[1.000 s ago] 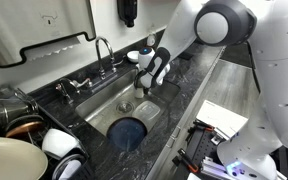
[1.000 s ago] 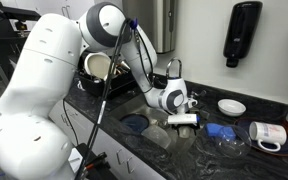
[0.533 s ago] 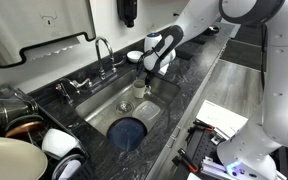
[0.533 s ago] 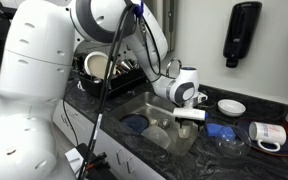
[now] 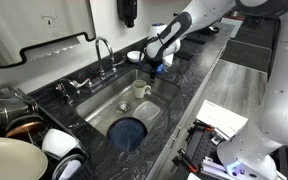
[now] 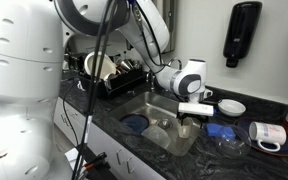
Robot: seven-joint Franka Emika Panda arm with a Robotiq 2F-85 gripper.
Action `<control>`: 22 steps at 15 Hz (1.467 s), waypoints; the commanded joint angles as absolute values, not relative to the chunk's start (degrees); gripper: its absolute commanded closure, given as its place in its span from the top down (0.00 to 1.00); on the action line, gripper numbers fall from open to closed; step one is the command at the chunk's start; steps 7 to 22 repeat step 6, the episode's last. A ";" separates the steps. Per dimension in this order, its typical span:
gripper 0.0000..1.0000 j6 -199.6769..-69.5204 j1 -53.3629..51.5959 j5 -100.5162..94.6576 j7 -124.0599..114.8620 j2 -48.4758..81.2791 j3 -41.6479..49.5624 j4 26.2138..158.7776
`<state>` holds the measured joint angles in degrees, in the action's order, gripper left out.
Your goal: Put the white cup into the sink
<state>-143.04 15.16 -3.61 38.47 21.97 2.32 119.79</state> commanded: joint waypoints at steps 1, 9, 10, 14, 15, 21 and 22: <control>1.00 -138.27 19.36 2.71 48.40 13.78 1.02 122.22; 1.00 -130.50 18.67 8.24 55.29 8.05 4.83 121.09; 1.00 -130.50 18.67 8.24 55.29 8.05 4.83 121.09; 1.00 -130.50 18.67 8.24 55.29 8.05 4.83 121.09; 1.00 -130.50 18.67 8.24 55.29 8.05 4.83 121.09; 1.00 -130.50 18.67 8.24 55.29 8.05 4.83 121.09; 1.00 -130.50 18.67 8.24 55.29 8.05 4.83 121.09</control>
